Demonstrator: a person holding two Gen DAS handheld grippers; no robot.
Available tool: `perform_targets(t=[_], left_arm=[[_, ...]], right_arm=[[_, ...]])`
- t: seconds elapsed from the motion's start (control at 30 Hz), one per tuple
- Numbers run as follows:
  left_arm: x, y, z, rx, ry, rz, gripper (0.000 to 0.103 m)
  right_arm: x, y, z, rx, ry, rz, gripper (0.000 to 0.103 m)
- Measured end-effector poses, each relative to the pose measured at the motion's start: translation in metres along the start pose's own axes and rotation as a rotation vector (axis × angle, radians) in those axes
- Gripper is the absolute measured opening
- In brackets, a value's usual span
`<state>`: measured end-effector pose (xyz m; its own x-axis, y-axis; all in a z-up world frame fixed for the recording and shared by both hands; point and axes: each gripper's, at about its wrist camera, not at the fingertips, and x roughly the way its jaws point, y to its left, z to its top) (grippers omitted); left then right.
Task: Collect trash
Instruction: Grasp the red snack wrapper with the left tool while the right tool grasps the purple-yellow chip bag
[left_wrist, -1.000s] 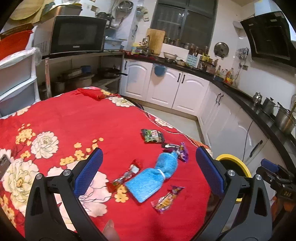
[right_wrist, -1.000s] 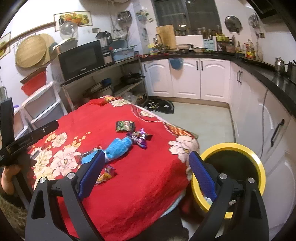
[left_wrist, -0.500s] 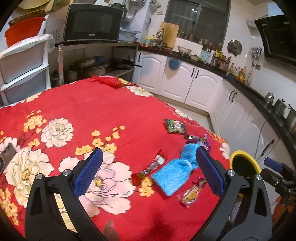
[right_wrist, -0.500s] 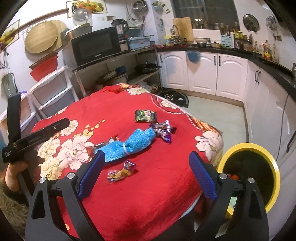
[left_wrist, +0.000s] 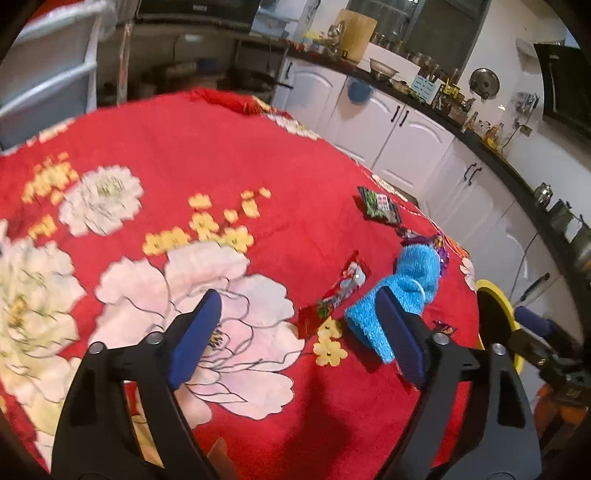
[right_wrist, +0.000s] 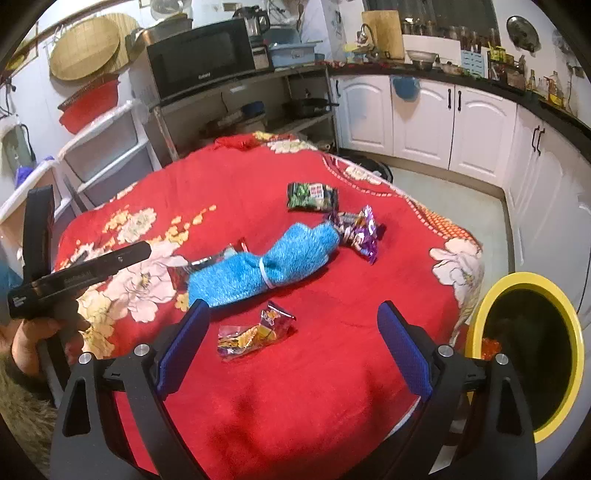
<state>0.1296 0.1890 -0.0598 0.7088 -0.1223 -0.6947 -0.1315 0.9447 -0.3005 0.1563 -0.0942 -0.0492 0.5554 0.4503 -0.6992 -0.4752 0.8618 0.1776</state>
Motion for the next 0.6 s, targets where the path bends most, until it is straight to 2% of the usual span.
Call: perform_targets(t=[0.1,0.2,0.37,0.47,0.57,0.6], left_arm=[[0.009,0.001,-0.002,-0.006,0.028,-0.024,0.068],[0.018,0.0,-0.003,-0.008,0.051,-0.057,0.066],[0.034,-0.002,-0.006,-0.002,0.098,-0.088,0.066],[0.042,-0.005,-0.007,0.003,0.123,-0.102,0.063],[0.049,-0.008,-0.007,0.005,0.138,-0.108,0.06],[0.051,-0.008,-0.007,0.001,0.142,-0.117,0.057]], right_arm=[[0.013,0.002,-0.002,-0.006,0.023,0.002,0.089],[0.027,0.004,-0.004,-0.012,0.046,0.01,0.089],[0.048,0.008,-0.006,-0.018,0.093,0.038,0.08],[0.061,0.009,-0.007,-0.01,0.125,0.052,0.071],[0.074,0.008,-0.01,0.008,0.165,0.066,0.059],[0.077,0.007,-0.012,0.016,0.175,0.072,0.053]])
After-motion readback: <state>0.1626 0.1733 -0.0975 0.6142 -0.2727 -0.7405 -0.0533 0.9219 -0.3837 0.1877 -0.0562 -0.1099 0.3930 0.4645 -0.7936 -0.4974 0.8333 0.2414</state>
